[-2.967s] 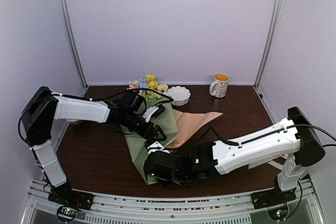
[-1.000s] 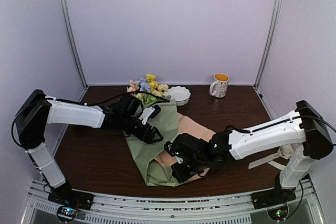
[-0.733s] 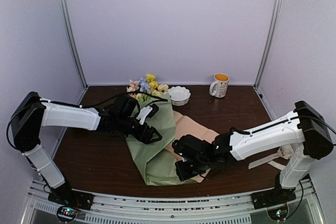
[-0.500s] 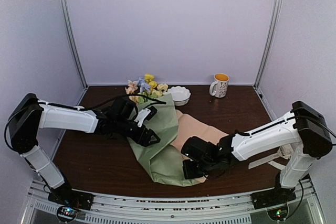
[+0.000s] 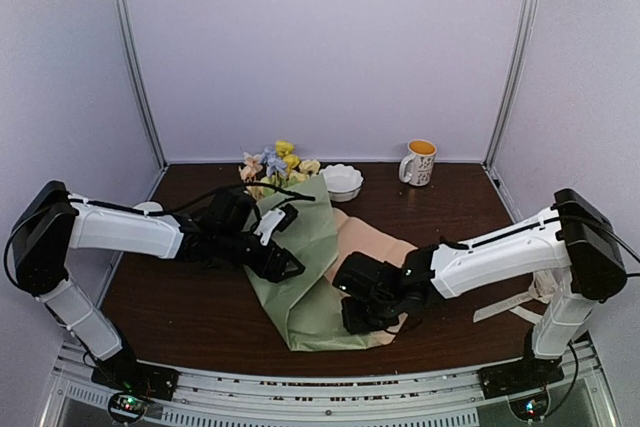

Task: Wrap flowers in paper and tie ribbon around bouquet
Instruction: Fold the two-thirds-folded wrapping paper at the center of the board.

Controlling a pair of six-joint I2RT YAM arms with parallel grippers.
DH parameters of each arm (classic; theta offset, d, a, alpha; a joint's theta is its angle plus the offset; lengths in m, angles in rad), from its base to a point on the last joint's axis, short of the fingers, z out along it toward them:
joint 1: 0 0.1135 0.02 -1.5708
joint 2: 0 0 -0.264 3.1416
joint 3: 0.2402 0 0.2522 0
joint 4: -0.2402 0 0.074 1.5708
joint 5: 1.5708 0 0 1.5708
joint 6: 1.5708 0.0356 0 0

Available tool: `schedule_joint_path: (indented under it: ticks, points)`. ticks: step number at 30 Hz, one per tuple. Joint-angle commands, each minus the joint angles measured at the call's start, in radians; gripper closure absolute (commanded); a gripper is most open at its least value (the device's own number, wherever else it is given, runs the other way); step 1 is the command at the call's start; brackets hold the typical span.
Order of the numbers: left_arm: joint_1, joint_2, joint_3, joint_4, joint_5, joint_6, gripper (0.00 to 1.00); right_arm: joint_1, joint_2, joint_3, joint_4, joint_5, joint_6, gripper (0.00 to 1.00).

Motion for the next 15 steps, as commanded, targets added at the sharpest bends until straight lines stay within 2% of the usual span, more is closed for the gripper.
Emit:
schedule_joint_path:
  ticks: [1,4,7,12,15]
  points:
    - [-0.004,-0.017,-0.034,0.096,-0.012,-0.004,0.29,0.018,-0.001,0.208,-0.294,0.180,-0.155,0.66]
    - [-0.004,-0.004,-0.027,0.094,-0.006,-0.004,0.29,0.018,-0.040,0.235,-0.294,0.178,-0.185,0.64]
    - [-0.004,-0.005,-0.039,0.108,-0.011,-0.003,0.29,0.017,-0.071,0.201,-0.201,0.089,-0.180,0.66]
    - [-0.004,-0.004,-0.046,0.124,-0.012,-0.003,0.29,-0.016,-0.049,0.111,0.043,-0.136,-0.122,0.88]
    - [-0.004,0.009,-0.044,0.129,-0.007,-0.009,0.29,-0.044,-0.006,0.087,0.179,-0.209,-0.076,0.96]
